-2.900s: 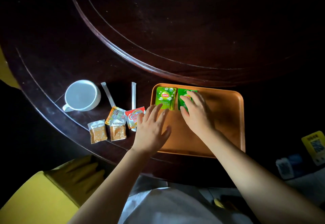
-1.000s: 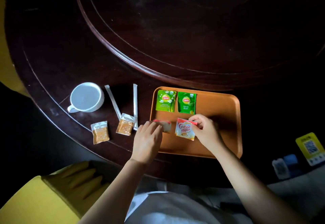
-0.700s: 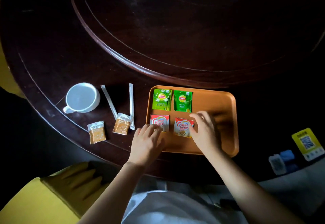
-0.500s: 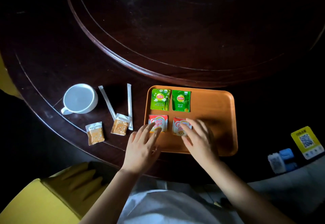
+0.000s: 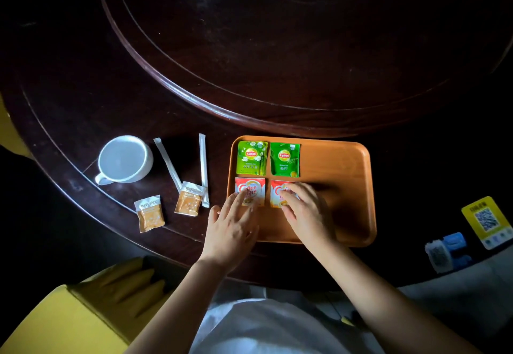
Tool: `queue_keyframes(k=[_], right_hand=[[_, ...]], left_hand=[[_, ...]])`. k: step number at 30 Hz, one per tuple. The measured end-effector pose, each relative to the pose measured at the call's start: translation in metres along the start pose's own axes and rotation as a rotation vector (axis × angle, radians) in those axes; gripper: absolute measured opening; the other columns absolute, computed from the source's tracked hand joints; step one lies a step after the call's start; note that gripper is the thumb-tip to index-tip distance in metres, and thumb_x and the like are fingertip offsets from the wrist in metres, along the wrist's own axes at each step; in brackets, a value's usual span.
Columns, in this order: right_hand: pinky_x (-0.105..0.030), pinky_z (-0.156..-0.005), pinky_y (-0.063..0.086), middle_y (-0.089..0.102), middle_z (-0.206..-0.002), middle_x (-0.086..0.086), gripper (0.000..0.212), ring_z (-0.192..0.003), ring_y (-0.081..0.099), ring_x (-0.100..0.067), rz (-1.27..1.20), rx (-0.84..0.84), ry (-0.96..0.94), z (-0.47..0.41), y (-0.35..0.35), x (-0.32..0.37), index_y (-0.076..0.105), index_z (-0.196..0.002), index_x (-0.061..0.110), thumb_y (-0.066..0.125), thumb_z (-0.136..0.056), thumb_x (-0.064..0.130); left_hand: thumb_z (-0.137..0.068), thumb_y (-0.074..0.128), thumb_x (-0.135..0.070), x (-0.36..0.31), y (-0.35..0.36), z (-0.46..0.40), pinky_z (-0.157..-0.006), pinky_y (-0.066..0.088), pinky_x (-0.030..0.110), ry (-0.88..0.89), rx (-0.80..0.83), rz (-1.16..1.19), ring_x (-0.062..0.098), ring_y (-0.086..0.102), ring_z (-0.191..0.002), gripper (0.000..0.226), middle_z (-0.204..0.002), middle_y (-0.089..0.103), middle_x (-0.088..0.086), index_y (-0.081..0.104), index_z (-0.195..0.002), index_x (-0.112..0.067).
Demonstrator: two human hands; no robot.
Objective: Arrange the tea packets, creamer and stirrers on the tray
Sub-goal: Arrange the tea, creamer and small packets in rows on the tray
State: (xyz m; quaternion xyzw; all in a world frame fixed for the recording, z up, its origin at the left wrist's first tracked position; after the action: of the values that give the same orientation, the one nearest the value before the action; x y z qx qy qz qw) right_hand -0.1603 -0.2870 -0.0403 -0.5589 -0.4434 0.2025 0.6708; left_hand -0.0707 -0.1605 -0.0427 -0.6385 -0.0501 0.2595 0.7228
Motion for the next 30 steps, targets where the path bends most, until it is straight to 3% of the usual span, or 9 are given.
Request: queue_keyframes(k=[9, 13, 17, 20, 23, 26, 30], right_hand=[[-0.036, -0.077, 0.056, 0.071, -0.097, -0.008, 0.030, -0.089, 0.067, -0.028, 0.006, -0.014, 0.018, -0.001, -0.001, 0.002, 0.071, -0.088, 0.010, 0.081, -0.060, 0.008], [-0.036, -0.078, 0.056, 0.071, -0.098, -0.008, 0.025, -0.088, 0.067, -0.029, -0.024, -0.059, 0.004, -0.001, -0.007, 0.004, 0.071, -0.089, 0.010, 0.078, -0.065, 0.008], [-0.036, -0.074, 0.057, 0.072, -0.093, -0.009, 0.021, -0.083, 0.067, -0.029, -0.065, -0.086, -0.013, -0.002, -0.011, 0.018, 0.070, -0.087, 0.007, 0.077, -0.067, 0.008], [-0.037, -0.072, 0.058, 0.072, -0.091, -0.010, 0.022, -0.082, 0.067, -0.028, -0.123, -0.068, -0.048, -0.011, -0.007, 0.044, 0.069, -0.086, 0.007, 0.079, -0.066, 0.009], [-0.040, -0.074, 0.058, 0.071, -0.094, -0.010, 0.028, -0.085, 0.067, -0.029, -0.159, -0.016, -0.111, -0.028, 0.002, 0.079, 0.069, -0.093, 0.007, 0.077, -0.067, 0.009], [-0.041, -0.077, 0.056, 0.069, -0.101, -0.010, 0.037, -0.091, 0.065, -0.030, -0.140, 0.068, -0.181, -0.045, 0.016, 0.115, 0.066, -0.104, 0.006, 0.076, -0.070, 0.014], [-0.042, -0.086, 0.049, 0.060, -0.119, -0.010, 0.048, -0.107, 0.053, -0.029, -0.028, 0.214, -0.248, -0.062, 0.042, 0.153, 0.054, -0.121, 0.006, 0.066, -0.080, 0.027]], left_hand=[[-0.074, 0.066, -0.031, -0.002, 0.000, 0.000, -0.080, 0.048, 0.047, -0.002, -0.008, -0.018, 0.030, 0.053, -0.120, 0.052, -0.136, 0.053, 0.012, 0.055, -0.123, -0.017], [-0.068, 0.070, -0.029, 0.003, -0.002, 0.004, -0.080, 0.048, 0.048, -0.015, -0.033, 0.016, 0.032, 0.054, -0.119, 0.066, -0.135, 0.054, 0.013, 0.050, -0.129, -0.015], [-0.080, 0.056, -0.029, 0.019, -0.016, 0.022, -0.085, 0.039, 0.038, -0.073, -0.210, 0.164, 0.021, 0.053, -0.115, 0.043, -0.126, 0.060, 0.005, 0.053, -0.121, -0.018], [-0.084, 0.048, -0.026, 0.055, -0.030, 0.047, -0.081, 0.028, 0.029, -0.253, -0.390, 0.320, 0.014, 0.052, -0.103, 0.026, -0.110, 0.066, -0.001, 0.057, -0.108, -0.024], [-0.081, 0.056, -0.015, 0.108, -0.037, 0.076, -0.081, 0.038, 0.042, -0.571, -0.517, 0.367, 0.029, 0.059, -0.096, 0.021, -0.102, 0.068, 0.009, 0.061, -0.102, -0.017], [-0.083, 0.061, -0.022, 0.154, -0.032, 0.092, -0.091, 0.036, 0.054, -0.890, -0.375, 0.324, 0.034, 0.052, -0.110, 0.032, -0.118, 0.061, 0.014, 0.056, -0.114, -0.013], [-0.082, 0.060, -0.041, 0.178, -0.028, 0.092, -0.093, 0.036, 0.053, -0.985, -0.237, 0.249, 0.032, 0.048, -0.113, 0.044, -0.122, 0.057, 0.013, 0.053, -0.117, -0.015]])
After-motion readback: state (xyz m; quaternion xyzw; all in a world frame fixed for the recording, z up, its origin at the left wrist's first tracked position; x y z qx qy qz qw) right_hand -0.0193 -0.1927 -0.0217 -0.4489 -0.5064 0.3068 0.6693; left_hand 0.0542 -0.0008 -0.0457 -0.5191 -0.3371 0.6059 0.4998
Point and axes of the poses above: each hand's wrist, its own z-axis away from the middle knuckle, its own y-axis out of the palm, x = y × z, the point moved 6 cm from there along -z, towards the middle knuckle
